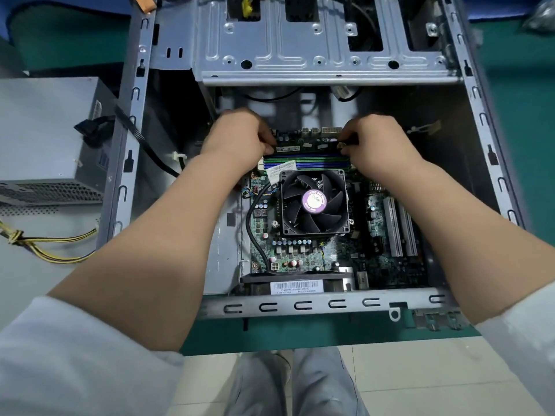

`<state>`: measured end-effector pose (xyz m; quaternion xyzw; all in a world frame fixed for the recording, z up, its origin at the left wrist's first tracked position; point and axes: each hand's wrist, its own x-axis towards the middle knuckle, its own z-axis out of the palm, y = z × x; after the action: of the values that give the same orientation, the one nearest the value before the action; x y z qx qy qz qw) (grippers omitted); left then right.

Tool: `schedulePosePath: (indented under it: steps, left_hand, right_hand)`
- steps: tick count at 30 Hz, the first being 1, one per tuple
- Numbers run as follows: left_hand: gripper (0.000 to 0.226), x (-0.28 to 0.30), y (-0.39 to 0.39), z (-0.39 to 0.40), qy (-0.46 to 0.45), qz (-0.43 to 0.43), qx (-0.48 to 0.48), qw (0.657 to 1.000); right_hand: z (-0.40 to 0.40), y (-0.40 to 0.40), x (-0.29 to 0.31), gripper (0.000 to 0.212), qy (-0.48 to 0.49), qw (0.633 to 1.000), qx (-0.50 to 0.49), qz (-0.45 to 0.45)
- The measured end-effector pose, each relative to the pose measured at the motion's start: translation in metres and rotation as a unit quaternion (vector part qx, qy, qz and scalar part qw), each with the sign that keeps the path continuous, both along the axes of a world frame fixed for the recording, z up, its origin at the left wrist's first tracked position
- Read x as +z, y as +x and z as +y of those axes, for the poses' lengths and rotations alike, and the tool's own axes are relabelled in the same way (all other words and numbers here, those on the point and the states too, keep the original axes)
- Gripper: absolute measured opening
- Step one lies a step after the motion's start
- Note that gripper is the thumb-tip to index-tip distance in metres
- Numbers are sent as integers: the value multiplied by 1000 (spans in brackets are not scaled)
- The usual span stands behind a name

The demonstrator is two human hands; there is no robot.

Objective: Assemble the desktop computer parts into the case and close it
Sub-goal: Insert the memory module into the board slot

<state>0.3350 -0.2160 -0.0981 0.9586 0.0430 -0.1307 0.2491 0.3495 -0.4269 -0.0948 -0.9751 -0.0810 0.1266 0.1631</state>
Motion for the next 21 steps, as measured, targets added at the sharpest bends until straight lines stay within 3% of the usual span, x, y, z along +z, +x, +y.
schedulePosePath:
  steps: [21]
  left_hand:
    - [19,1,-4,-3,16,8,-19,1000]
  right_hand:
    - [-1,-3,8,21,-10,1000,-24,5]
